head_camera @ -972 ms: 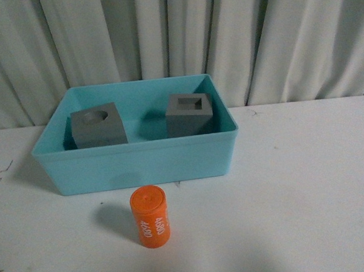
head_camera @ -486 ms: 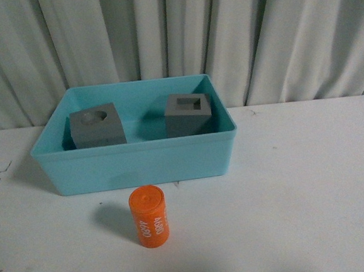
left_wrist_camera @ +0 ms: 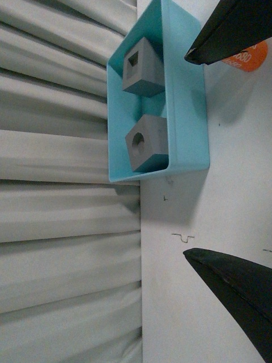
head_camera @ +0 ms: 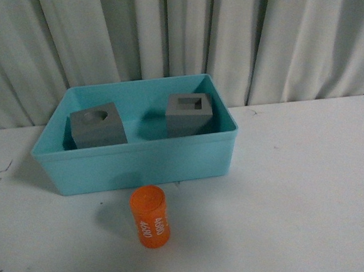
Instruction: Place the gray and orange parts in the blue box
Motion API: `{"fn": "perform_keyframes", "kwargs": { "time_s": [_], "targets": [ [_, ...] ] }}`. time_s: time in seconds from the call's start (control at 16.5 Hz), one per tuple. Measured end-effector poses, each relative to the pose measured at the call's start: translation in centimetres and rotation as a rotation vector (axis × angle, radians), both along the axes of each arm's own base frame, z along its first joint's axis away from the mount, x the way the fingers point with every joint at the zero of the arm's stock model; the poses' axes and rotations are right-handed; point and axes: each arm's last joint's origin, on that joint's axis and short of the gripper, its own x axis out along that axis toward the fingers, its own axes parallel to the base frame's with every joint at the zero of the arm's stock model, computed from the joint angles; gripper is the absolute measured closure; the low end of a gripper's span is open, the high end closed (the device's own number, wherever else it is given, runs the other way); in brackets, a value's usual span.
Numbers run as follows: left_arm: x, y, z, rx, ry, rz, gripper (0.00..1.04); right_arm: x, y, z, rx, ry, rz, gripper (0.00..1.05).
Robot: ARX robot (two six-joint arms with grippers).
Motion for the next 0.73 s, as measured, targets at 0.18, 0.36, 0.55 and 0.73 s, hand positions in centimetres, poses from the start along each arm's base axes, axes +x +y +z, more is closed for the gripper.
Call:
{"fn": "perform_keyframes", "kwargs": {
  "time_s": [0.18,0.36,0.55,0.73],
  "targets": [
    [0.0,0.0,0.0,0.0,0.0,0.0,0.07,2.4,7.1,-1.8,-0.068,0.131,0.369,0.06],
    [0.0,0.0,0.0,0.0,0.0,0.0,0.07,4.6,13.9,-4.3,-0.186,0.185,0.566,0.06],
    [0.0,0.0,0.0,0.0,0.0,0.0,0.07,6.7,18.5,-5.5,-0.233,0.179,0.63,0.06],
    [0.0,0.0,0.0,0.0,0.0,0.0,0.07,8.0,21.1,-7.2,-0.258,0.206,0.653,0.06]
  ]
}}
